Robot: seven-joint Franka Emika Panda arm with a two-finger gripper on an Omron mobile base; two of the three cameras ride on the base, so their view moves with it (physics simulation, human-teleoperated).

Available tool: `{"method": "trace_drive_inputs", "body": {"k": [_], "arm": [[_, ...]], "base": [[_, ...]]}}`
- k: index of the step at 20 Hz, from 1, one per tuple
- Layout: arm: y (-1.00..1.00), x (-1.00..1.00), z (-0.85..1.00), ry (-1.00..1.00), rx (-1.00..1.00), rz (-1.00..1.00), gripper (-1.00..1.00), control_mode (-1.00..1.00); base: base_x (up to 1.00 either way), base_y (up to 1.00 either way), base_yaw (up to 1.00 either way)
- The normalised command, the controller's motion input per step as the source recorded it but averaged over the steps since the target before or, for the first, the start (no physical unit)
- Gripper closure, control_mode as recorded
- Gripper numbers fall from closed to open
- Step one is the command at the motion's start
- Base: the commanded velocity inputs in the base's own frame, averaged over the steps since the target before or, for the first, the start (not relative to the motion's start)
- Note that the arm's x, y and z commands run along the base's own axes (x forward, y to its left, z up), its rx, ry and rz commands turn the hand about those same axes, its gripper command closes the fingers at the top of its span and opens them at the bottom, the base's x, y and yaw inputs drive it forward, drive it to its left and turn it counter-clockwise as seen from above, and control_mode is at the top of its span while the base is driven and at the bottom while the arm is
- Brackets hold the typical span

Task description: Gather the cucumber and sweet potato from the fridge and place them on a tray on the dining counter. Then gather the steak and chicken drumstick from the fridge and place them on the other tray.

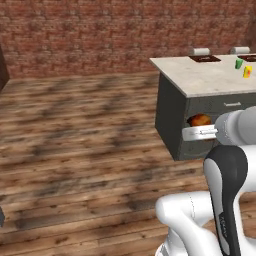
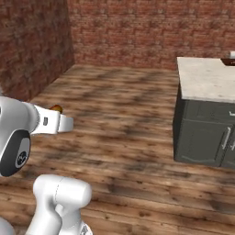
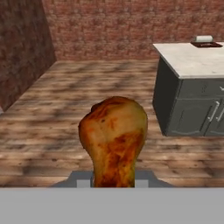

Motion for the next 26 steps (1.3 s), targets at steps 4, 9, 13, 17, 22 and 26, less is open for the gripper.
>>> {"method": "trace_drive_inputs", "body": {"k": [4, 9, 13, 17, 22, 26], "arm": [[0.0, 0.0, 0.0, 0.0, 0.0, 0.0, 1.0, 1.0], [0.0, 0.0, 0.0, 0.0, 0.0, 0.0, 1.0, 1.0], [0.0, 0.0, 0.0, 0.0, 0.0, 0.0, 1.0, 1.0], [0.0, 0.0, 0.0, 0.0, 0.0, 0.0, 1.0, 1.0], [0.0, 0.0, 0.0, 0.0, 0.0, 0.0, 1.0, 1.0], [0.0, 0.0, 0.0, 0.0, 0.0, 0.0, 1.0, 1.0]], "base": [[0.02, 0.0, -0.25], [0.18, -0.01, -0.2], [0.42, 0.0, -0.17], [0.72, 0.0, -0.11], [0.81, 0.03, -0.04], [0.78, 0.02, -0.05]]}}
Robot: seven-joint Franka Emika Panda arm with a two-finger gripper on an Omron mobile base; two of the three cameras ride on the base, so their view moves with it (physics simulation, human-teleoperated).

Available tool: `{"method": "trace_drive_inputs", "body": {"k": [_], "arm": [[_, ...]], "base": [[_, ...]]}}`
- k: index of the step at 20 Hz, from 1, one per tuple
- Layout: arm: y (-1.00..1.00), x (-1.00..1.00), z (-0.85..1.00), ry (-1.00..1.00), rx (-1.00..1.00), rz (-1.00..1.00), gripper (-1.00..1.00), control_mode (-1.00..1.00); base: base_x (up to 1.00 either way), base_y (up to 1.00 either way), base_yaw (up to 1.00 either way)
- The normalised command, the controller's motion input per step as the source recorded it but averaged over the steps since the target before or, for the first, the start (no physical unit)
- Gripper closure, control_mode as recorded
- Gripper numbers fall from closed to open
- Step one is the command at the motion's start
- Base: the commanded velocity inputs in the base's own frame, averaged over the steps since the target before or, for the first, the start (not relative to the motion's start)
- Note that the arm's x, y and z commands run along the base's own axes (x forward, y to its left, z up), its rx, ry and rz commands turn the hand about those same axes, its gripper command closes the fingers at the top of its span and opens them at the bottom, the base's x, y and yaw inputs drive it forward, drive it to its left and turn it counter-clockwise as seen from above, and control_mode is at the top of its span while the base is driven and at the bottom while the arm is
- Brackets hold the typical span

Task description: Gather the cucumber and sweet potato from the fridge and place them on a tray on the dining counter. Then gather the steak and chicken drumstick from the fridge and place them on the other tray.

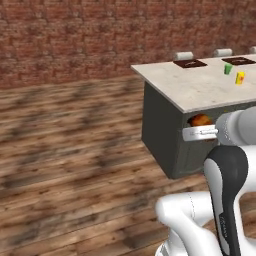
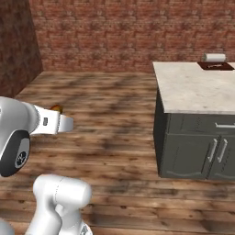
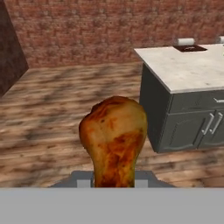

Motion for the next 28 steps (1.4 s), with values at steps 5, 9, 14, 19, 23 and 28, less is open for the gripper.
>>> {"method": "trace_drive_inputs", "body": {"k": [5, 9, 14, 19, 23, 28], "arm": [[0.0, 0.0, 0.0, 0.0, 0.0, 0.0, 1.0, 1.0], [0.0, 0.0, 0.0, 0.0, 0.0, 0.0, 1.0, 1.0], [0.0, 0.0, 0.0, 0.0, 0.0, 0.0, 1.0, 1.0], [0.0, 0.0, 0.0, 0.0, 0.0, 0.0, 1.0, 1.0], [0.0, 0.0, 0.0, 0.0, 0.0, 0.0, 1.0, 1.0], [0.0, 0.0, 0.0, 0.0, 0.0, 0.0, 1.0, 1.0]], "base": [[0.79, 0.04, -0.05], [0.78, 0.03, -0.06], [0.76, 0.12, -0.07], [0.75, 0.23, -0.08], [0.72, 0.34, -0.09], [0.7, 0.36, -0.1]]}}
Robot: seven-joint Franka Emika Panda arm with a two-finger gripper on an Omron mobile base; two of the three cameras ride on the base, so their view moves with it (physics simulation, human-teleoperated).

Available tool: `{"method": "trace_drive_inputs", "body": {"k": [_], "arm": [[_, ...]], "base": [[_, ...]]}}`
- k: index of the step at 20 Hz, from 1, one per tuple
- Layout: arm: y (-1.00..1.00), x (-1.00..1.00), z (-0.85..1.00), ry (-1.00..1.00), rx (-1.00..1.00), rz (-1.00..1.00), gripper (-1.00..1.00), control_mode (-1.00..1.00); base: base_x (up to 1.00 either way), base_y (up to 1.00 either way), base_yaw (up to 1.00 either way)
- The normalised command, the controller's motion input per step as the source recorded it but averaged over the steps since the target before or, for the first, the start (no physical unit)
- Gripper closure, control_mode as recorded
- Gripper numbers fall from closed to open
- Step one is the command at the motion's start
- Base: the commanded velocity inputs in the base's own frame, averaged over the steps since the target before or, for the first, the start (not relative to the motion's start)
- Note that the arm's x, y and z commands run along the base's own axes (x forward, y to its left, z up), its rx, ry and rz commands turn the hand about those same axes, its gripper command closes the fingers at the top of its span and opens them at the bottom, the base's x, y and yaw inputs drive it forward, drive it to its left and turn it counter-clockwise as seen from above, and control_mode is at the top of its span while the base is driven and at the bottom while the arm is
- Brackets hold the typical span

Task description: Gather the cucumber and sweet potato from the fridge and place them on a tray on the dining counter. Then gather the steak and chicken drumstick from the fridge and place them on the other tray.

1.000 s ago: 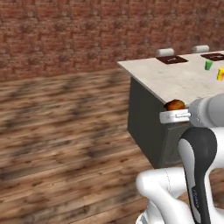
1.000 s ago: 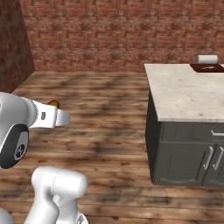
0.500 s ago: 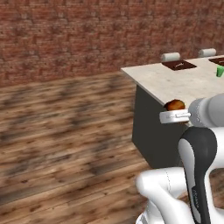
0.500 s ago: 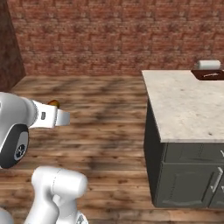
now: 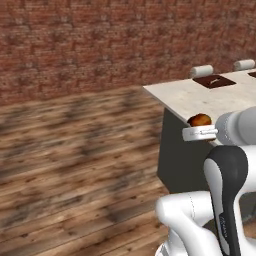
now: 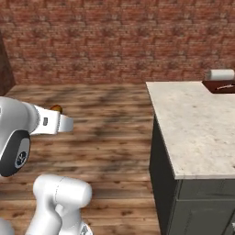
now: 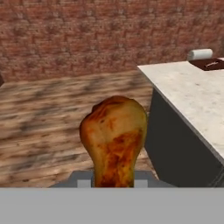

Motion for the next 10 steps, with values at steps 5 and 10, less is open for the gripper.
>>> {"method": "trace_drive_inputs", "body": {"k": [5, 10], "arm": [[0.0, 0.0, 0.0, 0.0, 0.0, 0.0, 1.0, 1.0], [0.0, 0.0, 0.0, 0.0, 0.0, 0.0, 1.0, 1.0]], "base": [[0.7, 0.44, -0.11], [0.76, 0.5, -0.11]]}}
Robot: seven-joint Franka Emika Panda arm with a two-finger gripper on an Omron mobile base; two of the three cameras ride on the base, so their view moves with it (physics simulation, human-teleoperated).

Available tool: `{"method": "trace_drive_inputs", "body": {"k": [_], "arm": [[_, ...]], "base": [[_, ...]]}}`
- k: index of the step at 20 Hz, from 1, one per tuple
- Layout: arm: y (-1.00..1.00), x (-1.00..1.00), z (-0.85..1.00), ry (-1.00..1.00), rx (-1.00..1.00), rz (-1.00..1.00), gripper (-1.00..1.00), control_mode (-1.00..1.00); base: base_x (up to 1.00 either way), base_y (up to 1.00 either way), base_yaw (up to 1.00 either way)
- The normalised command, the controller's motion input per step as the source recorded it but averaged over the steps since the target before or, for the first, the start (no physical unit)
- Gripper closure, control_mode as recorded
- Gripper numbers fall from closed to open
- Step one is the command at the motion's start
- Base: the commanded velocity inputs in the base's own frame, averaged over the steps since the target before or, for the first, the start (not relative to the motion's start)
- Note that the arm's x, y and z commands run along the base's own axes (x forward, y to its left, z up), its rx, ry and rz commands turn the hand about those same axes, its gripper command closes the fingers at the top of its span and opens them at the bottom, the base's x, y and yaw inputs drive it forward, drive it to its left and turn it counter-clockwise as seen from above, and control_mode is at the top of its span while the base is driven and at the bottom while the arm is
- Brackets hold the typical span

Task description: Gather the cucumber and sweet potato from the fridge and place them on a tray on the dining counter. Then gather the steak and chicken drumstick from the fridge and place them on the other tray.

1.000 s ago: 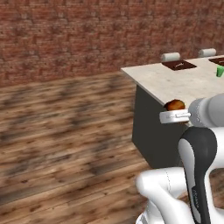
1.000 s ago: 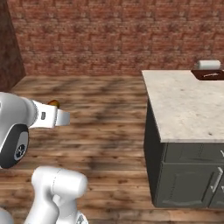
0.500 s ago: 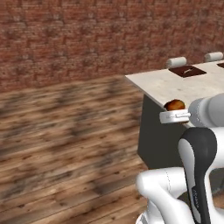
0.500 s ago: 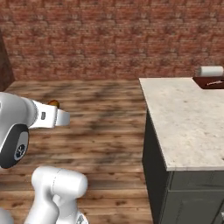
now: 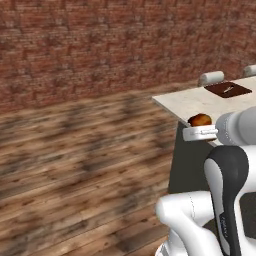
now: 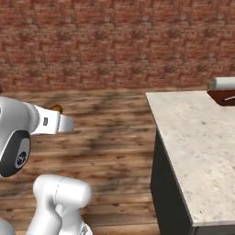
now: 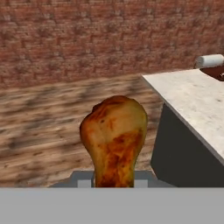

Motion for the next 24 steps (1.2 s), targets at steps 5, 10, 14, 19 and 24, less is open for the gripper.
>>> {"method": "trace_drive_inputs", "body": {"k": [5, 10, 14, 19, 24], "arm": [[0.0, 0.0, 0.0, 0.0, 0.0, 0.0, 1.0, 1.0], [0.0, 0.0, 0.0, 0.0, 0.0, 0.0, 1.0, 1.0], [0.0, 0.0, 0.0, 0.0, 0.0, 0.0, 1.0, 1.0], [0.0, 0.0, 0.0, 0.0, 0.0, 0.0, 1.0, 1.0], [0.0, 0.0, 0.0, 0.0, 0.0, 0.0, 1.0, 1.0]], "base": [[0.75, 0.51, -0.11], [0.7, 0.47, -0.15], [0.69, 0.42, -0.17], [0.65, 0.42, -0.18], [0.64, 0.42, -0.19]]}}
